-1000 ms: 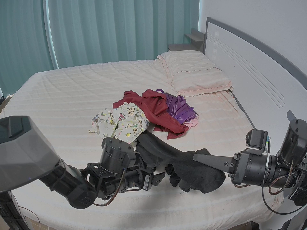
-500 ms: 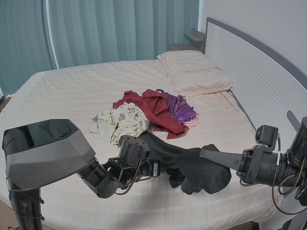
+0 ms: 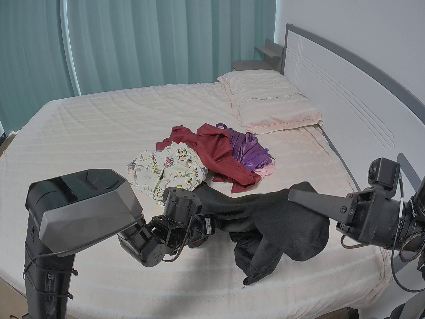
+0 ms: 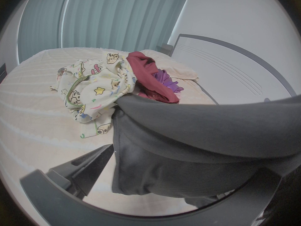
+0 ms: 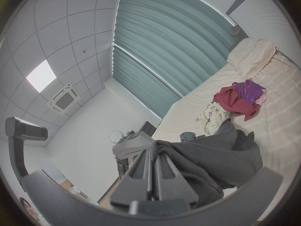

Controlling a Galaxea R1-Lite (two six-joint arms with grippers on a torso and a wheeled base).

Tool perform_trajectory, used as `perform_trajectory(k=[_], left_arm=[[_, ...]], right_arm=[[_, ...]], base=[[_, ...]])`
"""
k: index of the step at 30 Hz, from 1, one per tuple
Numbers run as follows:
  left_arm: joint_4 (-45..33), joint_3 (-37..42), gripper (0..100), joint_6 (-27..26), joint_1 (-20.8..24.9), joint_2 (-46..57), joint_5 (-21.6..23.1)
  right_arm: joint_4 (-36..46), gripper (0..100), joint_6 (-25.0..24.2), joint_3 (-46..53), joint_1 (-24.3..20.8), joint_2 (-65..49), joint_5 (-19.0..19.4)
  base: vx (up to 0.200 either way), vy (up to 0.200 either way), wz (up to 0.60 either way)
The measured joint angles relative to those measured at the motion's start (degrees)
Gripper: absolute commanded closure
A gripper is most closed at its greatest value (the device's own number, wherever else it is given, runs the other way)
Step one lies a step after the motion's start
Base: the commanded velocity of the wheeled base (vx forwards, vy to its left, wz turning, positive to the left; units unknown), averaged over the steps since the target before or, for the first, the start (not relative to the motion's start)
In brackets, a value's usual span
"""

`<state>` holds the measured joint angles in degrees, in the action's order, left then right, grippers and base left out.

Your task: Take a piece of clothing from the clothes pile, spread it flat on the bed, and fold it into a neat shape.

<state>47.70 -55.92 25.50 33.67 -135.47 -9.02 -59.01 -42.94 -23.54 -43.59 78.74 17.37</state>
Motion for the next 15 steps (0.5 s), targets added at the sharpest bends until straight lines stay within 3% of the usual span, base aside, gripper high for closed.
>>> perform_trajectory(k=[7,15], left_arm=[[-0.24,-1.24,0,1.26,-3.02,-1.16,0.22],[-0.44,-3.43,0,2.27,-1.76,-3.63,2.67]], right_arm=[[-0.27,100,-0.04,-1.62,0.29,-1.34,0.2],[-0.38,100,-0.39,-1.57,1.73,-0.93,0.39]], base=[[0.0,0.0,0.0],[0.0,0.0,0.0]])
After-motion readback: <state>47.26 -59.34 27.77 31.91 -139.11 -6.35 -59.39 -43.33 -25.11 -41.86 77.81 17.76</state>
